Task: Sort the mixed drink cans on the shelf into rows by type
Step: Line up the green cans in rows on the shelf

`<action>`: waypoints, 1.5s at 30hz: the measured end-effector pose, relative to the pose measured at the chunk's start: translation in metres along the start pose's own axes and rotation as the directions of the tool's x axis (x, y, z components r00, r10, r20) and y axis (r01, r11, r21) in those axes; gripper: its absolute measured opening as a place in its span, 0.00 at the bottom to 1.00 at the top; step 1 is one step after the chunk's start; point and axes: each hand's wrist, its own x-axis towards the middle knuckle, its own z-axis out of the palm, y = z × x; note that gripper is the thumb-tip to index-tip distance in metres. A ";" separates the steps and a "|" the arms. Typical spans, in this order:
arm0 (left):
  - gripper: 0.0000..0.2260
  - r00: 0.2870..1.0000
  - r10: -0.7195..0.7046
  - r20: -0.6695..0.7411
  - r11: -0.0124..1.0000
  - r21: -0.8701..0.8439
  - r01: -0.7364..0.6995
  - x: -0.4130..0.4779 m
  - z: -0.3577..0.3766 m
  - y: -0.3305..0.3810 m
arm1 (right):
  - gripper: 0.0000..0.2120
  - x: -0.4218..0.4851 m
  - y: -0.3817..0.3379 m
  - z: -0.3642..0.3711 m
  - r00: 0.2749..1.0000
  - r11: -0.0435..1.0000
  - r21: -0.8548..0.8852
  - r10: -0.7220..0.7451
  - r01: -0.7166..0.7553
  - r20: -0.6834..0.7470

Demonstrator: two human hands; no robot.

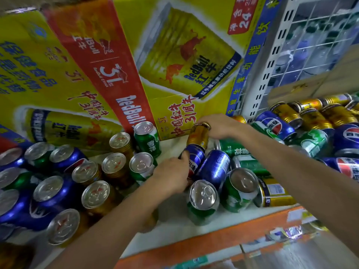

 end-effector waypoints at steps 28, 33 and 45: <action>0.23 0.948 -0.227 -0.222 0.967 0.062 0.246 0.013 -0.049 -0.016 | 0.27 0.009 0.012 0.005 0.985 0.952 0.255 -0.168 0.169 -0.023; 0.23 0.931 -0.261 -0.255 0.964 -0.017 0.266 0.021 -0.050 -0.028 | 0.34 0.012 0.014 0.019 0.999 0.934 0.357 -0.041 0.031 0.021; 0.19 0.906 0.082 -0.414 0.996 0.063 -0.062 0.012 -0.040 0.009 | 0.21 -0.015 0.017 -0.014 1.000 1.000 0.024 0.000 0.000 0.023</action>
